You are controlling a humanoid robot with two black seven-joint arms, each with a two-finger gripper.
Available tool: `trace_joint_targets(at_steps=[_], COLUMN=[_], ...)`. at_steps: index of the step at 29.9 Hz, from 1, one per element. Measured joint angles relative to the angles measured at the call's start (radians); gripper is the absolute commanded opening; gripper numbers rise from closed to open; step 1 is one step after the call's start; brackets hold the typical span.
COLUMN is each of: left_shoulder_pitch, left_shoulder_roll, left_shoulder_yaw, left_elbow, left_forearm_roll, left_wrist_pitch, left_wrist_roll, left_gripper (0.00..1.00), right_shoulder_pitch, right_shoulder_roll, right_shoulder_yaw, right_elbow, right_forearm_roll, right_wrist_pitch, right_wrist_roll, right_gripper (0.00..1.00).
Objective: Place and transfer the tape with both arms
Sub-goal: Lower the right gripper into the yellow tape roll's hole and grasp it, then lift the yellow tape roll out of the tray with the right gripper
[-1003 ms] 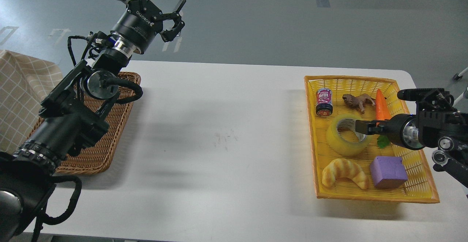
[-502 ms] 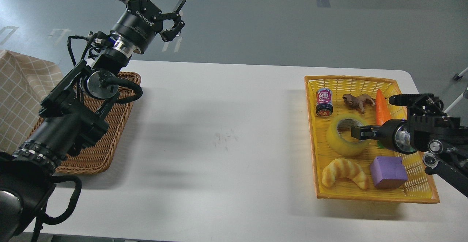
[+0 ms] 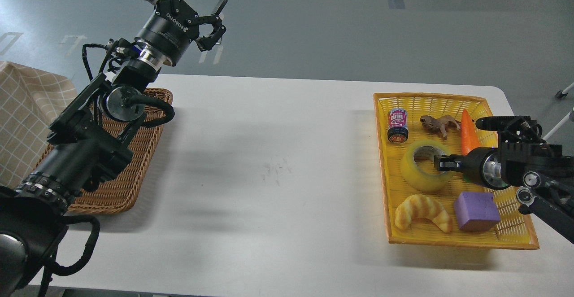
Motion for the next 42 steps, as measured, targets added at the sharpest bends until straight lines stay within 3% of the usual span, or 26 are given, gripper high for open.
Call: trace_joint_targets(at_steps=[5,18,30,42], left_shoulder_pitch=[0.001,0.001,-0.009,-0.012], left_shoulder_roll=[-0.001,-0.001,0.0,0.004], left_shoulder_yaw=[0.0,0.0,0.0,-0.003], left_elbow=[0.0,0.0,0.0,0.0], left_forearm_roll=[0.0,0.001,0.0,0.0], left_wrist_pitch=[0.0,0.0,0.0,0.0], left_wrist_roll=[0.0,0.0,0.0,-0.001], left_gripper=[0.98,0.99,0.98,0.98], right_shoulder_pitch=[0.0,0.044,0.123,0.279], right_shoulder_roll=[0.001,-0.003,-0.161,-0.212], right_shoulder_yaw=[0.0,0.006,0.017,0.016], right_elbow=[-0.002,0.031,0.234,0.273], right_forearm_roll=[0.001,0.008,0.06,0.107], right_wrist_pitch=[0.0,0.0,0.0,0.0], right_wrist_roll=[0.0,0.0,0.001,0.001], right_gripper=[0.0,0.0,0.0,0.0])
